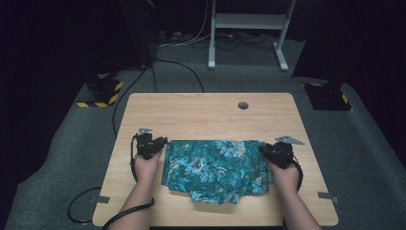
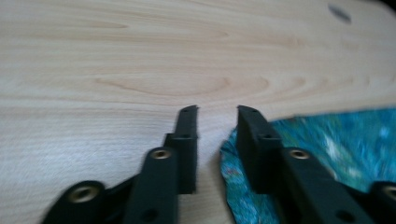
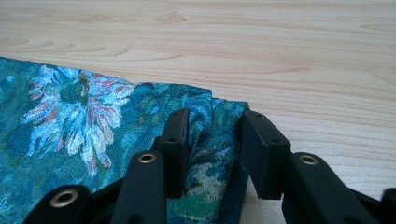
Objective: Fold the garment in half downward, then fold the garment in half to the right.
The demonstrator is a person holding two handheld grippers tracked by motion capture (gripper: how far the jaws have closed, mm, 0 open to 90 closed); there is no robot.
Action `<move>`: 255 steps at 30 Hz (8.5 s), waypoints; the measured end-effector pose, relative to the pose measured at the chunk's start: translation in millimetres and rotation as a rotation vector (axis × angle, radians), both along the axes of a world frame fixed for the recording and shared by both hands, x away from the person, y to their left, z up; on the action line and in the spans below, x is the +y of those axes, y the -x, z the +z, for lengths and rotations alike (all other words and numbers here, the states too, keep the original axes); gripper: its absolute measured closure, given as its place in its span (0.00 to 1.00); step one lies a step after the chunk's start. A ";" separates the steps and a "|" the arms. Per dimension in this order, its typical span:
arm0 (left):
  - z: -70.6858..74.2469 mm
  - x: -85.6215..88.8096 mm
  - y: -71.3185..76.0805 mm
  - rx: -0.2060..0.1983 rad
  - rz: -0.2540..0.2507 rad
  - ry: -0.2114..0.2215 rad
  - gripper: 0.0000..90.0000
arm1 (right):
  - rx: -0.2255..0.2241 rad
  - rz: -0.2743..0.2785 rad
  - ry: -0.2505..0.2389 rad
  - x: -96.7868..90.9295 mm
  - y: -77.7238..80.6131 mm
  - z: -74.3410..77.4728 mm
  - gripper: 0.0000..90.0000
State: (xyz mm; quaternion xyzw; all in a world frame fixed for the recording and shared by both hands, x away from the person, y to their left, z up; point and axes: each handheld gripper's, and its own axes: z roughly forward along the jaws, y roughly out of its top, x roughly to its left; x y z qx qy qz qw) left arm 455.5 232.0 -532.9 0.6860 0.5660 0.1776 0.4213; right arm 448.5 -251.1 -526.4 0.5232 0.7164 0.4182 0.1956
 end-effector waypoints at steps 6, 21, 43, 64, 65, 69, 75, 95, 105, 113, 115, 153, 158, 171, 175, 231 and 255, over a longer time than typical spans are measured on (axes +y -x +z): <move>-2.3 -26.6 -3.9 -0.006 -0.066 -0.090 0.69 | 0.001 0.004 0.002 1.0 1.0 -2.0 0.67; 4.6 -14.1 -3.1 -0.039 -0.009 -0.020 0.99 | -0.008 -0.004 -0.006 -0.4 3.4 -1.5 0.66; 20.9 -51.7 15.8 -0.073 -0.118 0.063 0.68 | -0.098 0.032 0.084 18.8 1.4 6.9 0.68; 12.2 -37.9 5.4 -0.041 -0.081 -0.026 0.57 | -0.080 0.026 0.158 20.5 -18.4 11.0 0.64; 11.3 -39.7 5.1 -0.036 -0.087 -0.036 0.56 | -0.092 0.055 0.162 25.1 -18.2 11.7 0.64; -1.1 -39.6 0.8 0.014 -0.080 -0.046 0.54 | -0.029 0.112 0.174 39.1 -23.2 0.0 0.62; -2.8 -30.5 3.0 0.007 -0.085 -0.019 0.47 | 0.001 0.096 0.146 32.4 -25.9 -9.6 0.54; 1.5 4.5 84.7 -0.053 -0.121 -0.107 0.04 | -0.057 0.126 0.168 6.8 41.0 0.6 0.01; -9.6 21.6 125.4 -0.012 -0.137 -0.155 0.03 | -0.004 0.111 0.165 -18.6 81.3 -11.3 0.00; -15.5 31.5 152.0 0.027 -0.125 -0.218 0.03 | 0.002 0.112 0.203 -31.2 108.9 -13.8 0.00; -16.0 31.1 156.1 0.027 -0.126 -0.255 0.03 | 0.003 0.115 0.214 -32.6 113.9 -16.1 0.00; -13.8 30.8 151.5 0.049 -0.158 -0.249 0.00 | 0.033 0.110 0.209 -35.2 115.5 -18.3 0.00; -9.4 34.6 147.9 0.043 -0.171 -0.244 0.00 | 0.019 0.133 0.211 -31.3 119.2 -14.3 0.00; 19.2 55.2 129.8 0.020 -0.153 -0.184 0.01 | -0.060 0.229 0.192 11.0 124.9 23.9 0.00; 28.9 57.3 123.2 0.009 -0.151 -0.187 0.01 | -0.078 0.282 0.190 35.2 126.5 35.2 0.00; 42.6 24.6 -24.1 0.020 -0.230 -0.068 0.04 | -0.051 0.638 0.125 276.9 112.3 38.0 0.05; 15.8 3.1 -42.2 0.080 -0.226 -0.064 0.10 | -0.008 0.550 0.143 309.1 101.1 3.6 0.19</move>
